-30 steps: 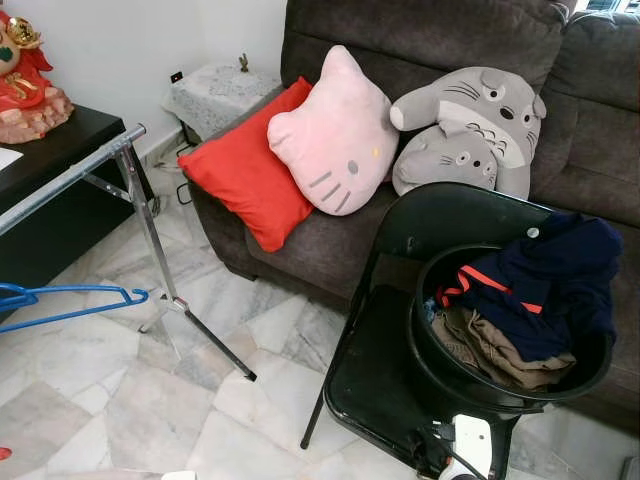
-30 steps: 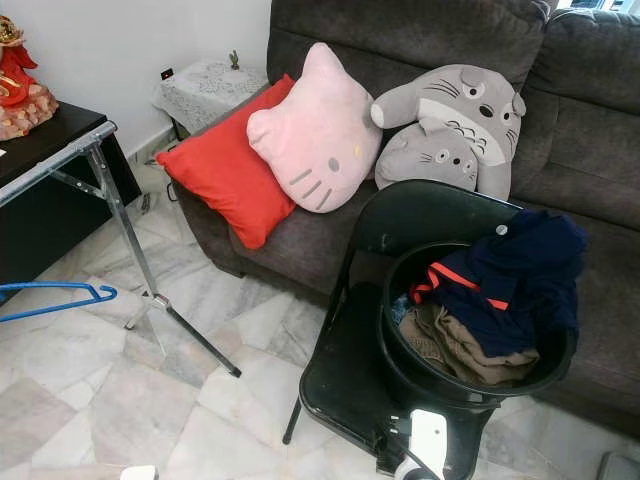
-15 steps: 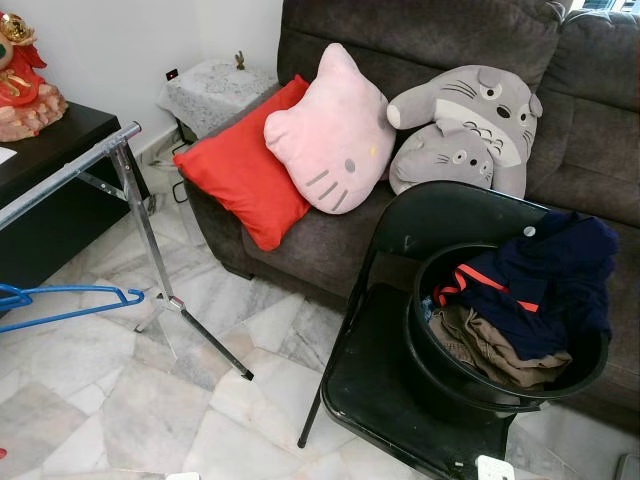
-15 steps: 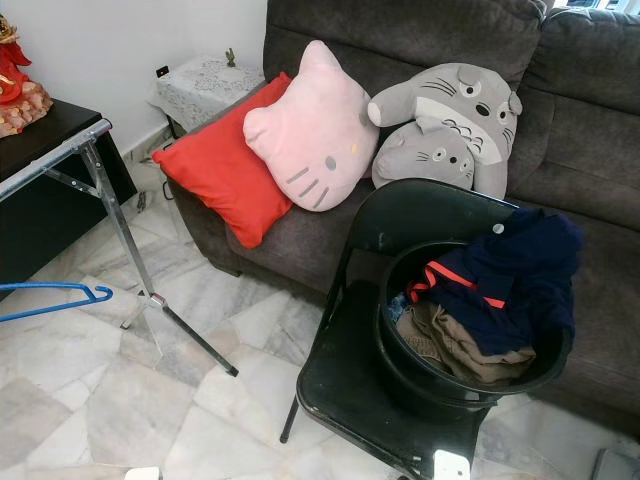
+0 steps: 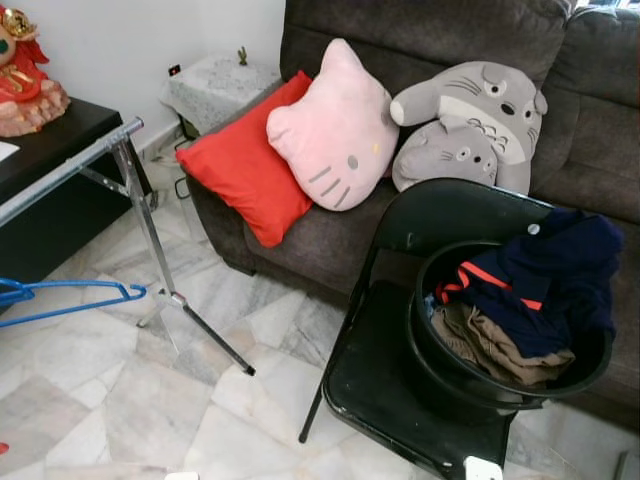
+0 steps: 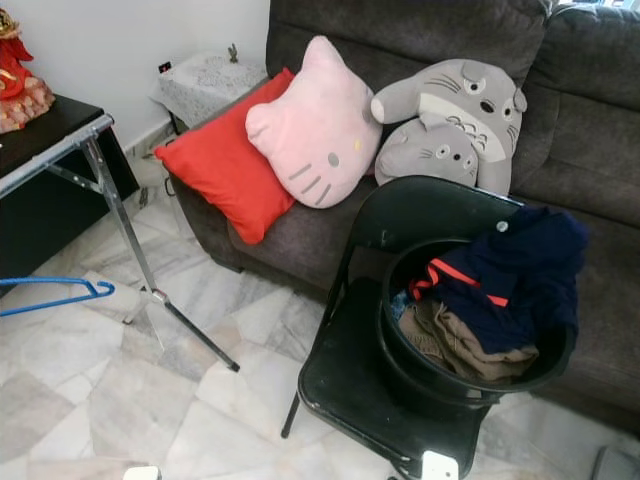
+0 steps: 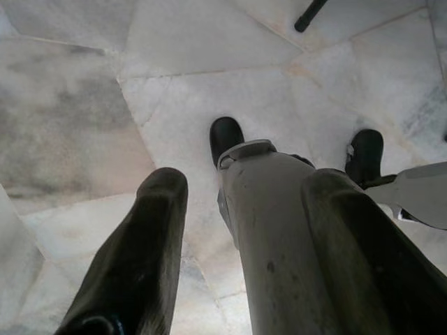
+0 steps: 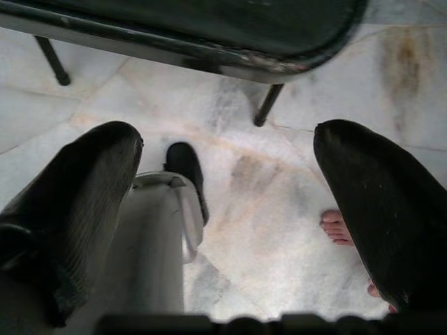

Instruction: Hang hanger

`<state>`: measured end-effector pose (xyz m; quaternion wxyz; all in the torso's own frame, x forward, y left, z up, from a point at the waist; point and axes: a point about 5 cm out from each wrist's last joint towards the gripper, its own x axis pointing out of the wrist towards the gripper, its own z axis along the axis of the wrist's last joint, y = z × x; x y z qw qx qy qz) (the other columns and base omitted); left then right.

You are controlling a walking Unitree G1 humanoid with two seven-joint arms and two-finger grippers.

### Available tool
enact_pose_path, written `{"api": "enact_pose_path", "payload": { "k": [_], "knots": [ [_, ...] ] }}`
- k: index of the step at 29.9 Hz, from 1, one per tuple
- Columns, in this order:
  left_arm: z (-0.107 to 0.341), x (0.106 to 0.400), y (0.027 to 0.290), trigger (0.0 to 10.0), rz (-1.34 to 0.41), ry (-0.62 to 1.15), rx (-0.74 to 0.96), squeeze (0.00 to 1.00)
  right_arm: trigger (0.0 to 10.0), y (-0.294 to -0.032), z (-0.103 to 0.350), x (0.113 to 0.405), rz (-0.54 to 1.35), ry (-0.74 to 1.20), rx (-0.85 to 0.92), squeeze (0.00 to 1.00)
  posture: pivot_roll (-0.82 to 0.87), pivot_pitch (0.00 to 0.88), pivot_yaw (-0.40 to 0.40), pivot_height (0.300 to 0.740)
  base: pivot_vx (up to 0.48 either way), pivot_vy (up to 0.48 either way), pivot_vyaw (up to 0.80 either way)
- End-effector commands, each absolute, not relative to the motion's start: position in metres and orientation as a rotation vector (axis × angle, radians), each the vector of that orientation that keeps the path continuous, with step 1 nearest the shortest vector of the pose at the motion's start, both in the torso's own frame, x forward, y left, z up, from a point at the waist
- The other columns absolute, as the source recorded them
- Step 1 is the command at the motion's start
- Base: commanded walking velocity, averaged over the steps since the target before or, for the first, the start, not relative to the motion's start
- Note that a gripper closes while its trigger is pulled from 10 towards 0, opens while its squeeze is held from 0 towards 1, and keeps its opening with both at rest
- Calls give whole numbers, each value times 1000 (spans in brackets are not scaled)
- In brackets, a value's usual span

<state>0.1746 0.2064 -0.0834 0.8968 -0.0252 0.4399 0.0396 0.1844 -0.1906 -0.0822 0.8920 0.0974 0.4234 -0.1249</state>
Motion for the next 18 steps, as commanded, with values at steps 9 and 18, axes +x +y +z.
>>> {"api": "enact_pose_path", "payload": {
  "k": [9,18],
  "knots": [
    [-88,165,207,10000,91,947,-65,0,10000,-195,-83,182,-280,882,218,0,-57,175,-40,740,-270,0,0],
    [-88,165,206,10000,90,952,-58,0,10000,-193,-81,185,-285,868,227,0,-57,181,-43,740,-60,0,0]
  ]
}}
